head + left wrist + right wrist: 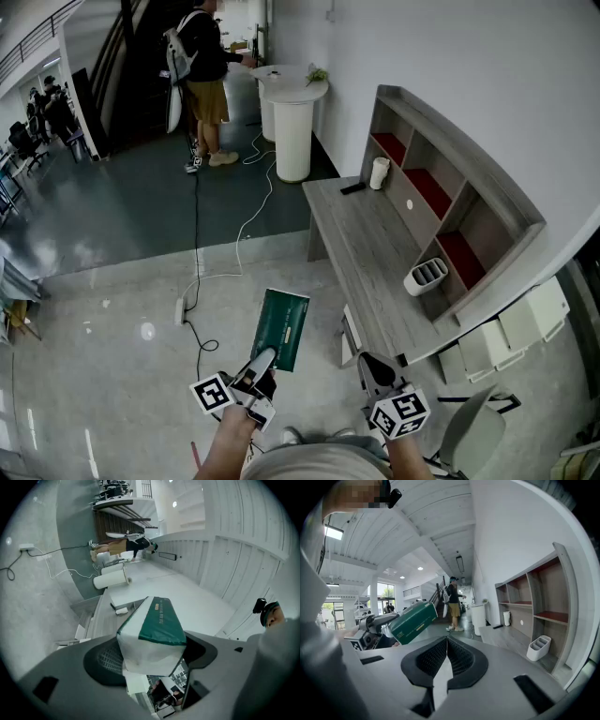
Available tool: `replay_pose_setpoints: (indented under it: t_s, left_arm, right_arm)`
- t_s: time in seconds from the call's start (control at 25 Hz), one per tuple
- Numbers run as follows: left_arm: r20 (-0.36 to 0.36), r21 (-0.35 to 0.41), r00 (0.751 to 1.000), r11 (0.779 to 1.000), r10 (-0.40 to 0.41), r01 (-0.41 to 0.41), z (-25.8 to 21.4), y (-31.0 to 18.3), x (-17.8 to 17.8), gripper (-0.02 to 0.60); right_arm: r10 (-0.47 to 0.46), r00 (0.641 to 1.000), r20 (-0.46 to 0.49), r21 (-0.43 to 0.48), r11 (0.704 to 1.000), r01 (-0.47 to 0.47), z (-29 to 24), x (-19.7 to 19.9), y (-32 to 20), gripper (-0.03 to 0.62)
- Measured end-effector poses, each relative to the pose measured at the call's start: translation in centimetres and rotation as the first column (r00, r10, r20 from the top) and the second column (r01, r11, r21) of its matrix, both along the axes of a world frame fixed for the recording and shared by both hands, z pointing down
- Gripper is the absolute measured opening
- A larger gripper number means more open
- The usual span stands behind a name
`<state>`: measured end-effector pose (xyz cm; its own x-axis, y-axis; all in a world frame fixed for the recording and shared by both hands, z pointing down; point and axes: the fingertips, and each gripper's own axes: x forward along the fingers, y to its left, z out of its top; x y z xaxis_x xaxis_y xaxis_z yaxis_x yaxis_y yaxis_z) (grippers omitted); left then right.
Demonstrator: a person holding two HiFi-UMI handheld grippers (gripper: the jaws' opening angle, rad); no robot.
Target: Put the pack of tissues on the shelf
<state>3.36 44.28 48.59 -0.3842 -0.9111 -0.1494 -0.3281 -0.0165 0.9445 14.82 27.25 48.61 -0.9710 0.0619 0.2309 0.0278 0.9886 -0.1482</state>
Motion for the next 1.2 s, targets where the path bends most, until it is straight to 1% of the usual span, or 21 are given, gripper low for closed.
replay_pose_setpoints:
  t_s: [0.2, 0.36, 0.52, 0.64, 0.84, 1.0, 1.2]
  left_arm:
    - [-0.016, 0.011, 1.0, 1.0, 0.013, -0.013, 0.4, 1.6, 0.3, 0.365]
    - [-0.028, 0.027, 0.999, 0.999, 0.021, -0.02, 0.7, 1.8, 0.2, 0.365]
    - [-0.04, 0.032, 0.999, 0.999, 0.033, -0.032, 1.3, 1.1, -0.1, 0.365]
    - [-0.048, 0.024, 0.998, 0.999, 0.045, -0.044, 1.9, -0.4, -0.8, 0.365]
    - [-0.057, 0.003, 0.997, 0.998, 0.061, -0.061, 3.0, -5.5, -3.0, 0.365]
    - [-0.055, -0.015, 0.997, 0.998, 0.058, -0.059, 3.3, -11.2, -6.2, 0.365]
    - [-0.072, -0.002, 0.997, 0.999, 0.032, -0.032, 2.5, -18.1, -10.1, 0.365]
  right_arm:
    - [-0.015, 1.0, 0.0, 0.018, 1.0, 0.015, -0.2, -0.2, 2.3, 0.029]
    - [-0.017, 1.0, 0.0, 0.04, 0.999, 0.017, -0.2, 0.1, 2.9, 0.029]
    - [0.027, 1.0, 0.013, 0.027, 0.999, -0.027, -0.2, 0.3, 1.7, 0.031]
    - [0.06, 0.998, -0.001, 0.003, 0.998, -0.06, 0.7, -0.1, -0.2, 0.031]
    - [0.083, 0.996, -0.013, -0.019, 0.996, -0.083, 2.5, -2.4, -5.5, 0.031]
    - [0.065, 0.998, -0.016, -0.026, 0.998, -0.065, 2.8, -5.9, -10.9, 0.031]
    - [0.041, 0.999, -0.01, -0.043, 0.998, -0.041, 2.0, -10.1, -18.0, 0.031]
